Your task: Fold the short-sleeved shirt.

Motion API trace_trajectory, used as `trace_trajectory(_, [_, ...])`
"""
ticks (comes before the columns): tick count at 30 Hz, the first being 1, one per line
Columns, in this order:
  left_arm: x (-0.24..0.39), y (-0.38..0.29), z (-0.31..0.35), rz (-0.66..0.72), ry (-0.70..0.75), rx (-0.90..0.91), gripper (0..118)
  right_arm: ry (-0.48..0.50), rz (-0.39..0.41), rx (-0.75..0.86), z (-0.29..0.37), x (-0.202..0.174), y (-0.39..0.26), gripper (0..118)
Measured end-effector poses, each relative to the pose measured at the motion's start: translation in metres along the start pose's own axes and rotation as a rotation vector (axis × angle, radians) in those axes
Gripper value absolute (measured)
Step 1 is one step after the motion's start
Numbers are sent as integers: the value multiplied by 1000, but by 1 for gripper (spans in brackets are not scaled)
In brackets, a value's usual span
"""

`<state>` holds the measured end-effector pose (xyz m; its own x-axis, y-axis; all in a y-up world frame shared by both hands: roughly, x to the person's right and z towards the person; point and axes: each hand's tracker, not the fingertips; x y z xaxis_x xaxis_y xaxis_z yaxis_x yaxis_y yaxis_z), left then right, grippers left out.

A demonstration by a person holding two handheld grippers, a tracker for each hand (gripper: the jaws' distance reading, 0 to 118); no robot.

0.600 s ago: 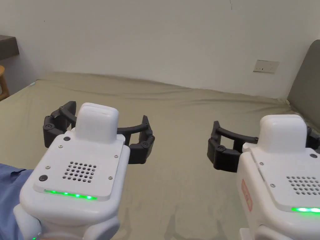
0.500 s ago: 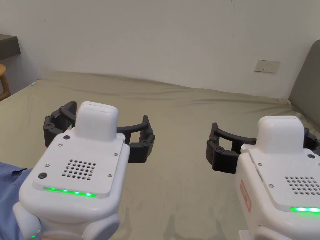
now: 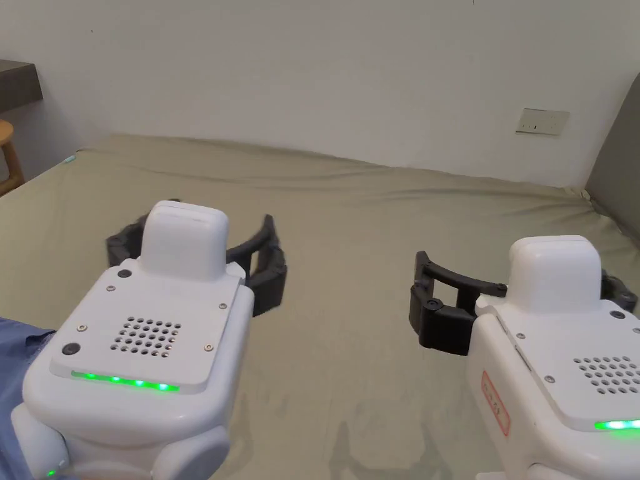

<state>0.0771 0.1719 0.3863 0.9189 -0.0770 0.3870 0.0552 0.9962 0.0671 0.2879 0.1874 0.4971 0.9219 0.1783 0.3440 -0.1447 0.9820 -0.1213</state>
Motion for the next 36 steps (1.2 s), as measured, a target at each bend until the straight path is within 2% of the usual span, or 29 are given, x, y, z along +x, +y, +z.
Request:
trace_trajectory(1, [2,-1,-3,-17,7,-5,38,3,15,3,0,-2,-1,75])
trace_trajectory(2, [5,-3,-6,-38,10,-12,9,-29,42,6,-2,-6,-3,17])
trace_trajectory(3, [5,-4,-8,-51,3,-14,8,-105,81,6,-5,-7,-5,2])
trace_trajectory(6, [8,-7,-14,-50,-38,-33,0,-29,61,-34,-9,-4,-9,1])
trace_trajectory(8, [12,-10,-17,-59,-39,-37,0,-51,32,-28,-11,-2,-12,1])
trace_trajectory(18, [11,-16,-27,-36,-59,-69,0,-70,34,-44,-20,5,-14,1])
trace_trajectory(27, [-7,-12,-23,-28,-26,-73,0,-7,43,-26,-27,-14,-12,1])
trace_trajectory(36, [-44,-5,1,-69,109,-60,0,109,40,8,-32,-49,3,1])
